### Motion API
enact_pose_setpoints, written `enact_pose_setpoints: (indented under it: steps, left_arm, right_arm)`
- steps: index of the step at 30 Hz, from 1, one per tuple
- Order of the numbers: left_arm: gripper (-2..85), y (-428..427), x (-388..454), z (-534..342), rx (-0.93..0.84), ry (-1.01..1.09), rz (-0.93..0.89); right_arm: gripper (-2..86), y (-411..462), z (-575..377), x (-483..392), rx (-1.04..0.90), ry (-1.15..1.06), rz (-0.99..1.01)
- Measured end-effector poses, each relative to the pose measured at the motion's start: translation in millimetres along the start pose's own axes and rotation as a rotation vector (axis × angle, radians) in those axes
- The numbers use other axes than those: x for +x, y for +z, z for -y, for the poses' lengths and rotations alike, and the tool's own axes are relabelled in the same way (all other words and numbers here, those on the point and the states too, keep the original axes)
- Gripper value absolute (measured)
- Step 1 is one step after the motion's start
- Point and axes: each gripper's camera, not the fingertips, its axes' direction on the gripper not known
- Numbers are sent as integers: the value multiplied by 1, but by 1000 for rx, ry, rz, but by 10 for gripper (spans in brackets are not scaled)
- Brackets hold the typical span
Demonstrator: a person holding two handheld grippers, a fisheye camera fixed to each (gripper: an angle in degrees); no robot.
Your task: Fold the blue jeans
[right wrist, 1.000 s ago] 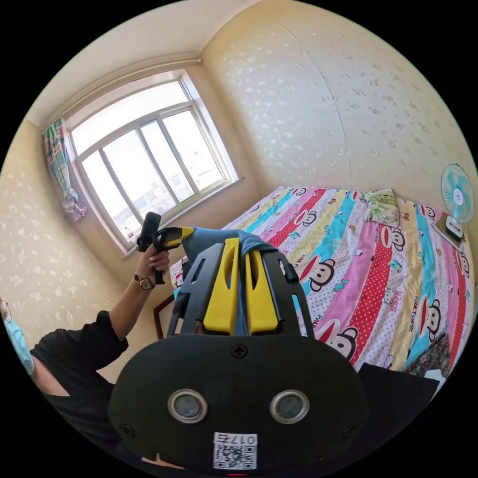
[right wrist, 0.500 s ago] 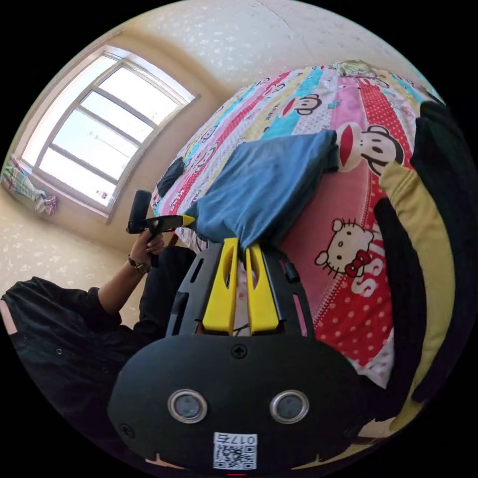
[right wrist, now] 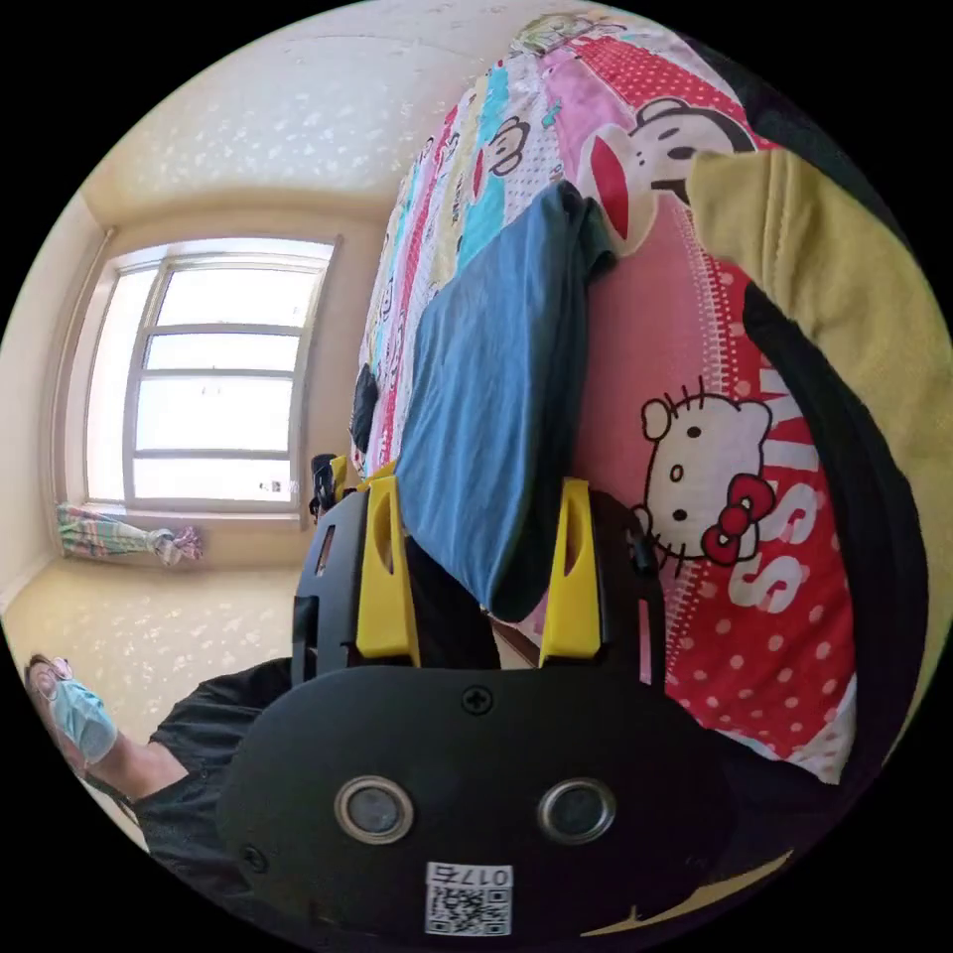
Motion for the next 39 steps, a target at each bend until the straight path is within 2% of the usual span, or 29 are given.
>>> enact_pose_setpoints:
  steps: [3,7,11,13,16,18,22,26,32,34,36,39]
  left_arm:
    - [168,-4,7,-15,95,-9,2]
    - [151,-7,17,-26,173,1,57]
    - [118,-13,22,-13,158,-82,131]
    - [104,-21,25,-11,141,-97,125]
    - [89,-48,39,-19,101,-61,29]
    - [79,-75,58,-31,-11,-13,-124]
    - [79,-137,101,-69,-23,115,-243]
    - [80,-224,126,-97,128,164,-299]
    - [80,-376,135,-100,429,153,-120]
    - [80,-430,149,-106,540,175,-40]
    - [83,-497,170,-110,667,192,119]
    - [87,-560,174,-98,779,167,259]
  right_arm:
    - [163,1,-13,5,102,11,37]
    - [149,0,-15,17,142,2,62]
    - [116,21,22,29,24,-42,89]
    - [102,32,35,35,-88,8,212]
    - [84,23,21,4,-92,-100,103]
    - [72,19,8,-21,-141,-178,66]
    - [66,12,-17,-95,-268,-424,108]
    - [65,36,-9,-150,-349,-575,101]
    - [65,172,68,-240,-538,-733,56]
    - [66,222,93,-301,-535,-894,48]
    - [67,257,114,-341,-499,-956,48]
    - [71,318,149,-390,-391,-1008,8]
